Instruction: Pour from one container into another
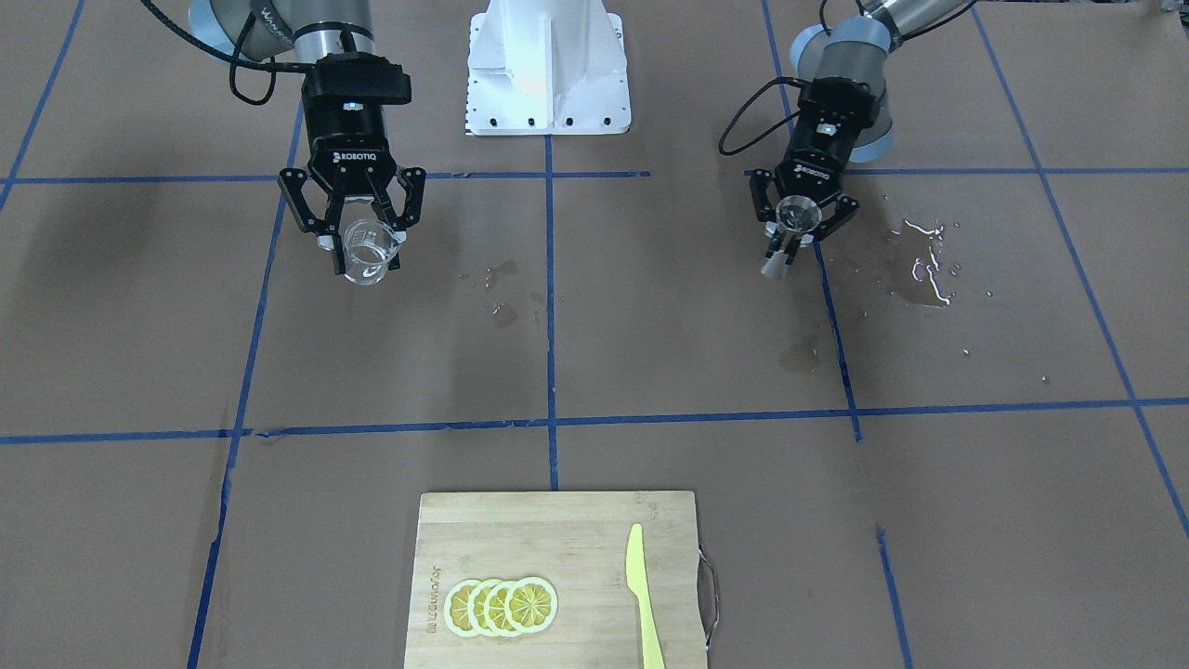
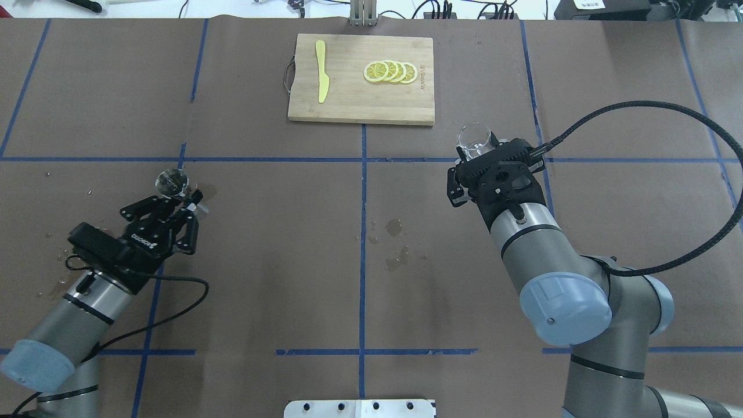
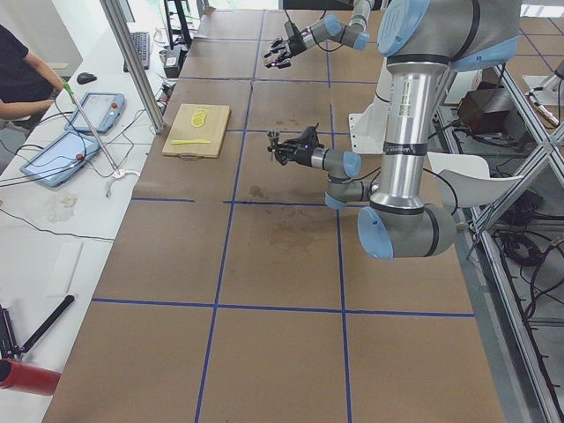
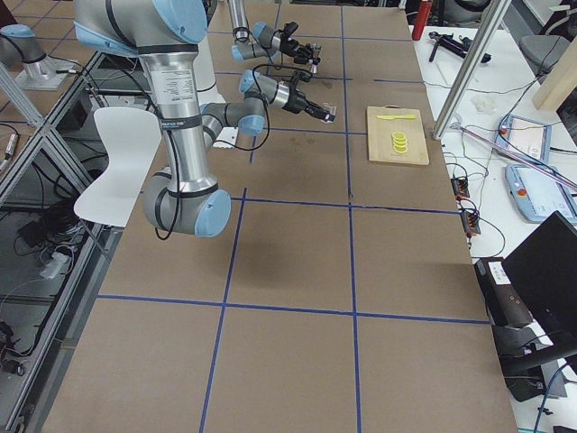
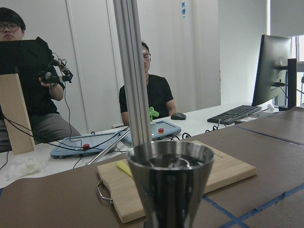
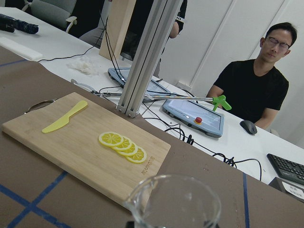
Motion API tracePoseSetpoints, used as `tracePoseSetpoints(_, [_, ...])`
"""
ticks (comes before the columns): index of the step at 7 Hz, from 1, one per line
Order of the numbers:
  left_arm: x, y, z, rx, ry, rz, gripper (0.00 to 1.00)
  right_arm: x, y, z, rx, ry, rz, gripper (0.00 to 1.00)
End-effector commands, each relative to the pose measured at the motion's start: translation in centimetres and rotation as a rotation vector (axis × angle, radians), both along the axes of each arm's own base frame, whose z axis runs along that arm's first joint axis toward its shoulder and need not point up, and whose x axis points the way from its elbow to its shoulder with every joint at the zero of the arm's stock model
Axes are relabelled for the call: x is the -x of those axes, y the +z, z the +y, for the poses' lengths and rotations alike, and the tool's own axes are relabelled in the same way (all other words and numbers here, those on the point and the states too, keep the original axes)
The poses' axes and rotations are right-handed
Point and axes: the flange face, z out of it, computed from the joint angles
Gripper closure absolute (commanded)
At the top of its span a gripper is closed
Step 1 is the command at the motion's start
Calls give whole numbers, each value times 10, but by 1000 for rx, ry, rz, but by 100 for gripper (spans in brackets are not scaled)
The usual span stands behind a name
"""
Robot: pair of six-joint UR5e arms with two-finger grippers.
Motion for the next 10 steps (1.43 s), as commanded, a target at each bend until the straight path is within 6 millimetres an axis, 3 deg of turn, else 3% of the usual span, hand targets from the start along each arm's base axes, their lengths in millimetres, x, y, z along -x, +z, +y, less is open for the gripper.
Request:
tracePoseSetpoints(1, [42, 41, 8, 4, 0, -2, 100, 0, 3, 0, 4, -1, 3, 100])
tracePoseSetpoints(3, [52, 70, 8, 95, -13, 163, 100, -1, 8, 0, 17, 6, -12, 100])
tracePoseSetpoints(4, [57, 101, 6, 123, -73, 108, 100, -1, 8, 0, 17, 6, -12, 100])
tracePoseSetpoints(6, [57, 131, 8, 145, -132, -26, 100, -1, 8, 0, 17, 6, -12, 100])
tracePoseSetpoints(10, [43, 134, 16, 155, -70, -55, 100, 0, 9, 0, 19, 7, -11, 100])
